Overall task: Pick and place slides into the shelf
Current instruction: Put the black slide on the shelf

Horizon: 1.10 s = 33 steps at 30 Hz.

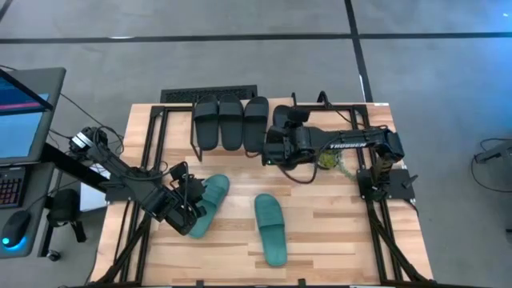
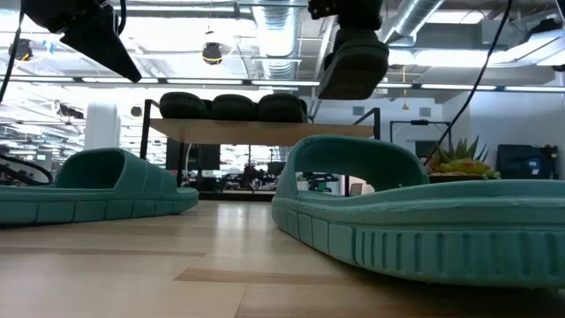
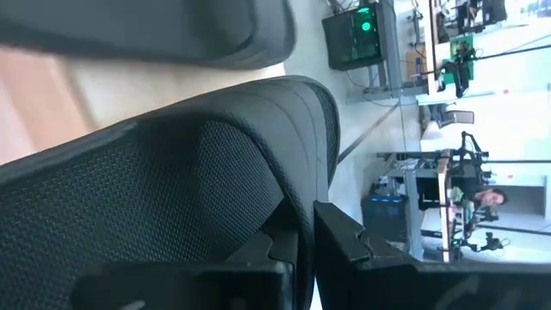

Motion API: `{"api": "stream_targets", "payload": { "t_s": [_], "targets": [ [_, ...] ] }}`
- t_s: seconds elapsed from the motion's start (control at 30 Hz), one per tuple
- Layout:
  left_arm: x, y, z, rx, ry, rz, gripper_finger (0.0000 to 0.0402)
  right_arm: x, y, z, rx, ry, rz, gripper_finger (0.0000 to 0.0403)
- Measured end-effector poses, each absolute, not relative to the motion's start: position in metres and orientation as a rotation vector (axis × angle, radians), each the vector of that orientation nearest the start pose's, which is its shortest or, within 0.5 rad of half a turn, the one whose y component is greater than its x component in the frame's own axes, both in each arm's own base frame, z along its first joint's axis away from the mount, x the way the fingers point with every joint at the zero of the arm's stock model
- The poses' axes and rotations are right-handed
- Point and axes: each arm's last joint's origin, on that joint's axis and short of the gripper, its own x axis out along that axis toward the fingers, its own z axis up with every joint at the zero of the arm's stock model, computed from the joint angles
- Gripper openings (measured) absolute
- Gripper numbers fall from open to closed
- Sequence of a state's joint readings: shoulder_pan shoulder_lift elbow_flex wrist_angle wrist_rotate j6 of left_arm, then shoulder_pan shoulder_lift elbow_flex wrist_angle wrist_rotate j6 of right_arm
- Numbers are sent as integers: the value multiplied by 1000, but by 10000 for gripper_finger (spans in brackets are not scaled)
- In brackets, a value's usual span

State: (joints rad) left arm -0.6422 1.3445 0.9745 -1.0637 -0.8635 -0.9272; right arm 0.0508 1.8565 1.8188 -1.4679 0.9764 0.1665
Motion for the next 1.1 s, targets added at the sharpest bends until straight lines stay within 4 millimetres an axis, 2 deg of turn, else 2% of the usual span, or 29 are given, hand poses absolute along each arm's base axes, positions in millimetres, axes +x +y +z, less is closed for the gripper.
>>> {"api": "stream_targets", "payload": {
  "t_s": [0.3,0.53,1.1],
  "targets": [
    [192,-116,242,132,815,608,87,354,-37,343,-630,1258,-845,12],
    [192,-116,242,129,815,609,87,357,-57,343,-585,1273,-793,12],
    [192,-116,242,132,810,612,87,356,-89,343,-543,1294,-780,13]
  ]
}}
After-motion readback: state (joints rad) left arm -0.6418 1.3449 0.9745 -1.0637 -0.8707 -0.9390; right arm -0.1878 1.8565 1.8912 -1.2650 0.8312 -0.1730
